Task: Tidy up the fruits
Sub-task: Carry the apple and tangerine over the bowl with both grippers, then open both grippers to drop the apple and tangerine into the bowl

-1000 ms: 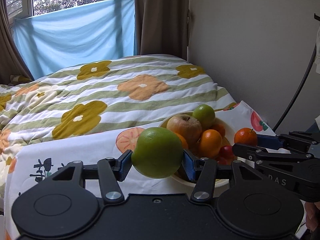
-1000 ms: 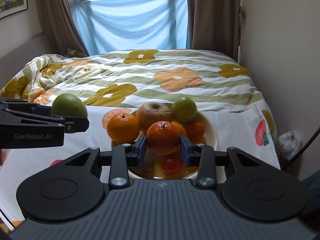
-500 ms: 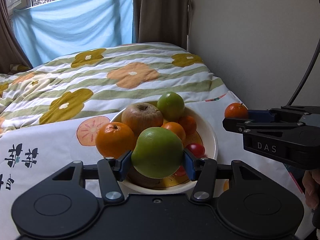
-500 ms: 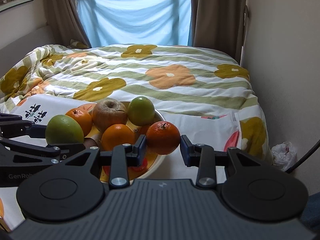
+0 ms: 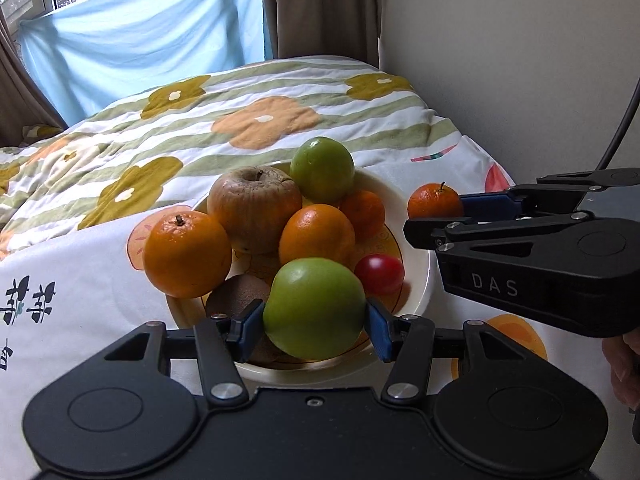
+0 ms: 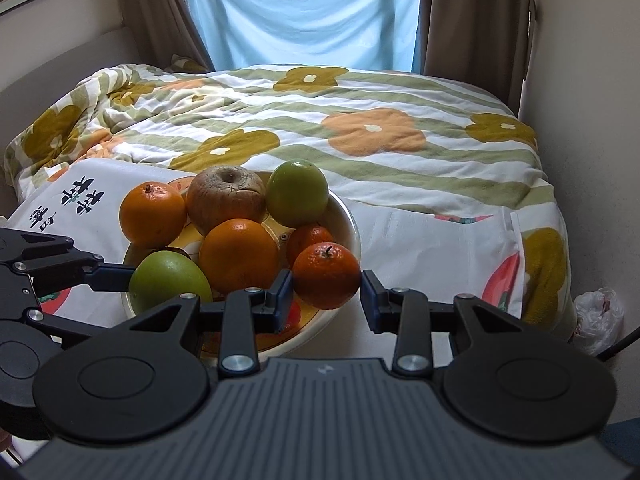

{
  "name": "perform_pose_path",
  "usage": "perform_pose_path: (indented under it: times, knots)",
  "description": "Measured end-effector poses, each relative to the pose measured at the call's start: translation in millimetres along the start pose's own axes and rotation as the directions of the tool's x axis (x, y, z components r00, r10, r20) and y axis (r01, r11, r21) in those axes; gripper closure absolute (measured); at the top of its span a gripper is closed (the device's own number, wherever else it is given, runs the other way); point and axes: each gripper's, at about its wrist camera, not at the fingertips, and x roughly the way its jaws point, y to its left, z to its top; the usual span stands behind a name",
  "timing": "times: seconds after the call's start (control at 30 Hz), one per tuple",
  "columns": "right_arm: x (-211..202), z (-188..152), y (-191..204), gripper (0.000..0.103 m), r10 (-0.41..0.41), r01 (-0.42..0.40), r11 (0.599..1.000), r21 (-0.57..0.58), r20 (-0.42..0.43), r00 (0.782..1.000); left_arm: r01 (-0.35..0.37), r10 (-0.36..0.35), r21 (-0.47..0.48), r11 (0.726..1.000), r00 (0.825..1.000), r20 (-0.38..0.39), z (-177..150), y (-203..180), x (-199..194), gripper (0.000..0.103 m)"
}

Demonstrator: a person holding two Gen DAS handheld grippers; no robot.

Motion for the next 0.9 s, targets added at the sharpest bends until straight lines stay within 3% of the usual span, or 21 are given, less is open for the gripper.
perform_pose_path:
  times: [0.07,0.9]
  knots:
    - [1,0,-1,0.052,0.005,-0.005,1.000,-0.004,-0.004,1.000,-0.019,0.019,0.010,1.000,0.999,0.032,1,-1,-7,0.013]
    - [28,6,5,0.051,0.053,-0.054,0.998,-0.045,-0.039,0.998,-0.086,0.086,-0.066,0.994,0.996,0.005,-17,23,-33,0.012]
